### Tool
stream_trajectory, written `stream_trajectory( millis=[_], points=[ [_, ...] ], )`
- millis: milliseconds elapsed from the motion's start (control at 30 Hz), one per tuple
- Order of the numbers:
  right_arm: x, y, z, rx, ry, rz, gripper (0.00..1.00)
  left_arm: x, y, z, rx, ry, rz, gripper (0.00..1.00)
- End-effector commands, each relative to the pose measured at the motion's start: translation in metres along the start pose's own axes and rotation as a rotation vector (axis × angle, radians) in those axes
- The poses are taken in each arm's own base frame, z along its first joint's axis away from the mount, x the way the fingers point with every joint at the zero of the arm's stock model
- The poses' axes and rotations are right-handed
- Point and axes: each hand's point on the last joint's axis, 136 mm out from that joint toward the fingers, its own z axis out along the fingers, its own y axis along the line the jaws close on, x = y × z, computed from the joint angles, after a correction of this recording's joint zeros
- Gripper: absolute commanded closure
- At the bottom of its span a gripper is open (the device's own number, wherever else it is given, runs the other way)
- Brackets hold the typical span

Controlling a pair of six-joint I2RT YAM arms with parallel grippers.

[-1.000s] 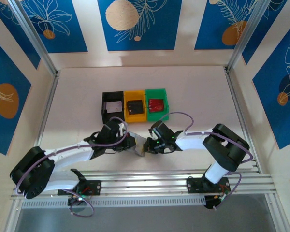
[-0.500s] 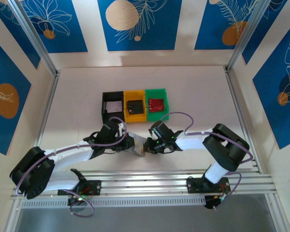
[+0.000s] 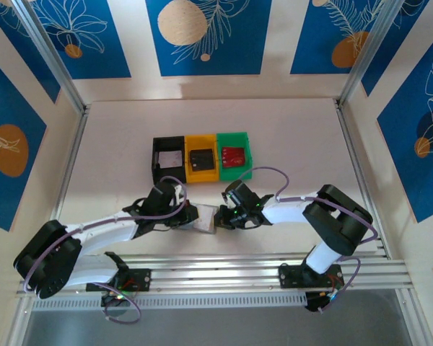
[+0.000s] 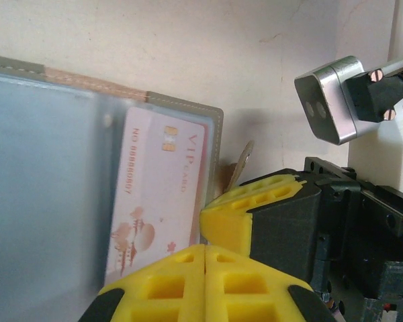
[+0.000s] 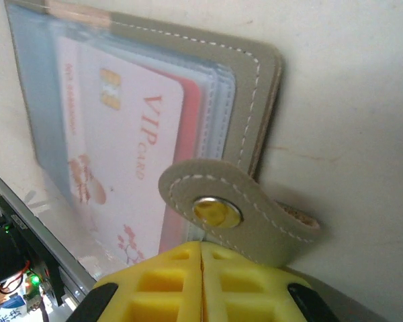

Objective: Take the credit cards out of the card holder

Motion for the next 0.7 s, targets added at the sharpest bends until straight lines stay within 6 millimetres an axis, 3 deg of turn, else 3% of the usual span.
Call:
stream_trajectory(
  millis=[0,300,667],
  points=[
    [0.026,-0.041,-0.002,0.164,0.076,0.033,0.91,-0.001,0.005,-0.004,-0.011,-0.015,0.024,1.00],
    [0.020,-0.027,-0.006,0.135,0.064,0.007,0.91,0.001,0.016,-0.001,-0.053,-0.009,0.020,1.00],
    [0.019,-0.028,0.000,0.139,0.071,0.015,0.92,0.003,0.029,0.006,-0.126,0.027,0.027,0.69]
  ],
)
